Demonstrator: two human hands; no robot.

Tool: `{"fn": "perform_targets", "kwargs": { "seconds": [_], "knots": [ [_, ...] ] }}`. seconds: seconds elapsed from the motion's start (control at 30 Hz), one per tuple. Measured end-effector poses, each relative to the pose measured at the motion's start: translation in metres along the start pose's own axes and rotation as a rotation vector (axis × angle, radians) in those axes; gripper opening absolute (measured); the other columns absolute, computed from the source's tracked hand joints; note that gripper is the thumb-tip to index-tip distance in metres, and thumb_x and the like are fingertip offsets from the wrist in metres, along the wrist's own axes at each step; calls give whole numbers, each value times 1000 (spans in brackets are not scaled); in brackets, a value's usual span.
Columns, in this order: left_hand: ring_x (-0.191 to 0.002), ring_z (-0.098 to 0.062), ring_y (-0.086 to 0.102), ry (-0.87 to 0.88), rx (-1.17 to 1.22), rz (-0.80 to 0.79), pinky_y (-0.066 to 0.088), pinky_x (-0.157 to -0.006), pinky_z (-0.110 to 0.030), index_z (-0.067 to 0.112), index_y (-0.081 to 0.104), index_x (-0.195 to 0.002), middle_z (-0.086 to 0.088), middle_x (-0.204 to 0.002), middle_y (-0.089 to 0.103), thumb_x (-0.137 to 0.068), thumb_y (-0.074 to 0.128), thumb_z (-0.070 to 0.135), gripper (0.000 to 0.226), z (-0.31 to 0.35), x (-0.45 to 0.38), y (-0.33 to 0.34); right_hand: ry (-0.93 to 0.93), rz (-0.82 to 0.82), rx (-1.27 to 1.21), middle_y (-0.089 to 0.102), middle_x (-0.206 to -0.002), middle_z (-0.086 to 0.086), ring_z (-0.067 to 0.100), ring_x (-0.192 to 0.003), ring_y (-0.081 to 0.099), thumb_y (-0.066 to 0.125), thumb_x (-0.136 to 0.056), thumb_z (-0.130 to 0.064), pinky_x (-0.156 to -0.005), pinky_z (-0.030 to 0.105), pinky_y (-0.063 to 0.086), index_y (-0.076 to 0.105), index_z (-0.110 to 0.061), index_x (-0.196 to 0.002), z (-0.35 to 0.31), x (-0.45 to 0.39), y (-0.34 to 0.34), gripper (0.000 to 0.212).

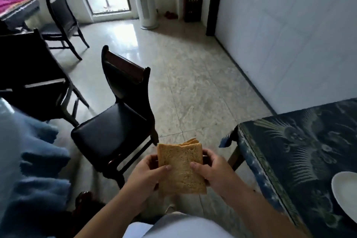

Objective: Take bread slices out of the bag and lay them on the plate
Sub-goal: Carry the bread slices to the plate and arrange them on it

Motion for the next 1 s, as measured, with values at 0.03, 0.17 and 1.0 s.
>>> {"fn": "perform_targets", "kwargs": {
  "seconds": [0.03,0.17,1.0],
  "knots": [
    [-96,-29,72,-10,-32,-60,61,-76,-44,12,63,-114,-10,-105,75,-70,82,19,49,11,-15,3,-12,49,-4,67,-117,5,21,-104,68,78,-79,-37,-86,44,60,54,-27,-125,-3,-5,-4,53],
    [-83,-19,75,-26,-202,-281,62,-64,-36,6,62,-112,-11,-99,74,-83,72,0,32,41,-73,34,-47,305,-91,71,-111,-1,14,-96,71,78,-79,-42,-77,34,62,60,-36,-111,-1,-10,-28,37],
    [-87,-27,75,-231,-672,-1021,62,-69,-44,12,61,-114,-11,-104,74,-87,69,5,29,-34,-28,314,-48,1252,-527,73,-106,1,11,-89,72,77,-84,-23,-71,28,59,61,-27,-108,89,200,-134,29]
  ]
}}
Point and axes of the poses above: each hand's wrist, its own x-axis away from the middle knuckle, its own y-axis out of the palm, z = x × y, the point moved 2 cm from there along -x, towards the middle knuckle
